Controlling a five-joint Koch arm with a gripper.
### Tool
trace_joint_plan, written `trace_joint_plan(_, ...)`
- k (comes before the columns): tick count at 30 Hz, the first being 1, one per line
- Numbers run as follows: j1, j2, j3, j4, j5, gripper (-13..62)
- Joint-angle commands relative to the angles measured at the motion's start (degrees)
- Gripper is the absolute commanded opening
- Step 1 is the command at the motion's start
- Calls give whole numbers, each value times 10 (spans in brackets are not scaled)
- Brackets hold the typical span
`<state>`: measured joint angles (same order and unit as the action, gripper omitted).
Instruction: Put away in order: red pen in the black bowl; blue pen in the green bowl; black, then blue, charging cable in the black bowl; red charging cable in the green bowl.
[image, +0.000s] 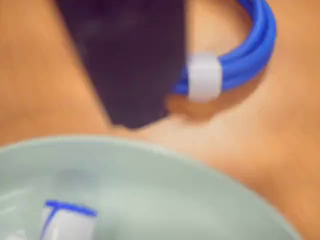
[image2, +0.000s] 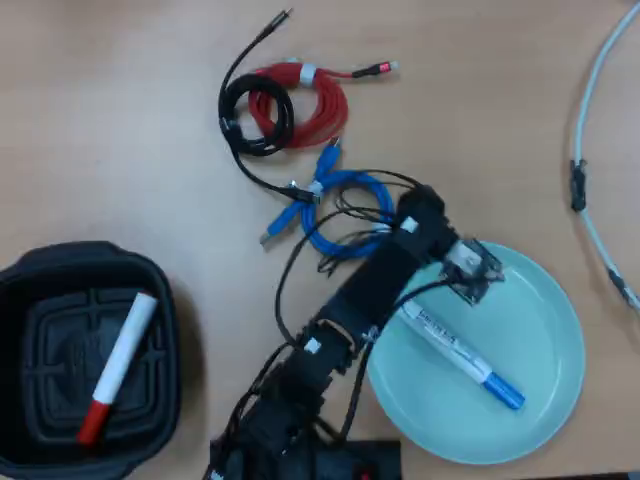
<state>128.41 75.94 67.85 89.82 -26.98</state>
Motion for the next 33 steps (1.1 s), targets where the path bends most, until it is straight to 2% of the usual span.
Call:
trace_joint_plan(1,-51,22,-63,27,-15,566)
trace_joint_plan(21,-419,52,-107,21,-37,566)
trace_joint_plan(29,-492,40,-147,11,46,566)
trace_joint_plan(33,-497,-3,-149,-27,81,566)
